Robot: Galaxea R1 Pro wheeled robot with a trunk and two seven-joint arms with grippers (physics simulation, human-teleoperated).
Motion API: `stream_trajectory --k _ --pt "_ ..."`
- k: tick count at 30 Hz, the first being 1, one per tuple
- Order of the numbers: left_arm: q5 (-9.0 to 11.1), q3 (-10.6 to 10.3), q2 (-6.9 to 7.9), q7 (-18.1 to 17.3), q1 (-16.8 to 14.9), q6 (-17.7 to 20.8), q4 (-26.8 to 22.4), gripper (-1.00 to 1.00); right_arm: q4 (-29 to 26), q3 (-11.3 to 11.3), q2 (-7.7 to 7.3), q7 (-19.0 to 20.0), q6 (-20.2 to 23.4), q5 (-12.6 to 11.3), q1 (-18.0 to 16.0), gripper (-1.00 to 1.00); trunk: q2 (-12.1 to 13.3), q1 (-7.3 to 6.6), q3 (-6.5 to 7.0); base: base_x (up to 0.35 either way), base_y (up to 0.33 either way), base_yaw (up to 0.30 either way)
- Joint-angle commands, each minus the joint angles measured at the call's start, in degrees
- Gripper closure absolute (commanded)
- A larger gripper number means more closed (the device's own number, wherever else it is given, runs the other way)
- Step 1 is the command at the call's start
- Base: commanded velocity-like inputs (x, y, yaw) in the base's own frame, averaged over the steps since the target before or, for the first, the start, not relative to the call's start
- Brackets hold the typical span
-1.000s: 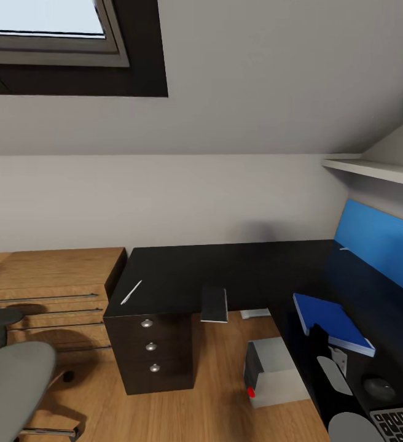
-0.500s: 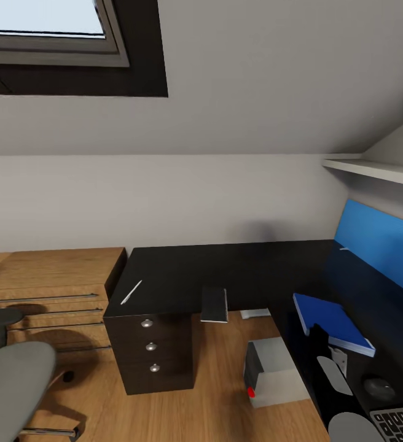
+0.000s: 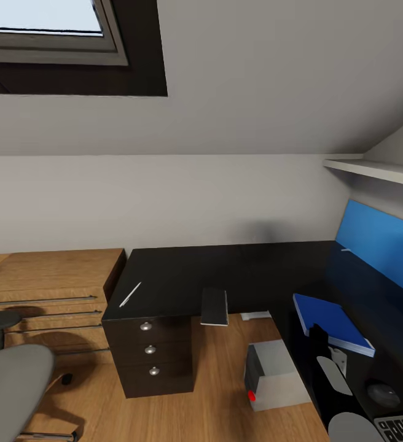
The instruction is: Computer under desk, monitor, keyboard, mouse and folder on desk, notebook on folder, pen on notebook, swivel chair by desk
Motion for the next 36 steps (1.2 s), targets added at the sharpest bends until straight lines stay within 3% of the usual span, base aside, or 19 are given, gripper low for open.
stream_trajectory --k 1,6,7,36 --pt "0.6 -0.5 0.09 0.4 -0.1 -0.3 -0.1 -1.00 -0.1 -0.1 0.02 0.0 -0.1 -0.6 0.0 1.00 -0.1 0.01 -0.08 0.003 0.000 0.000" --pt "0.6 -0.5 0.04 0.4 -0.1 -0.3 -0.1 -1.00 -0.1 -0.1 0.02 0.0 -0.1 -0.6 0.0 1.00 -0.1 0.01 -0.08 0.001 0.000 0.000" --pt "0.6 -0.5 0.04 0.4 -0.1 -0.3 -0.1 -1.00 -0.1 -0.1 0.01 0.0 -0.1 -0.6 0.0 -1.00 -0.1 0.01 -0.08 0.000 0.000 0.000" --pt "0.6 -0.5 0.11 0.4 -0.1 -0.3 -0.1 -1.00 -0.2 -0.1 -0.02 0.0 -0.1 -0.6 0.0 -1.00 -0.1 0.01 -0.08 -0.004 -0.029 0.000"
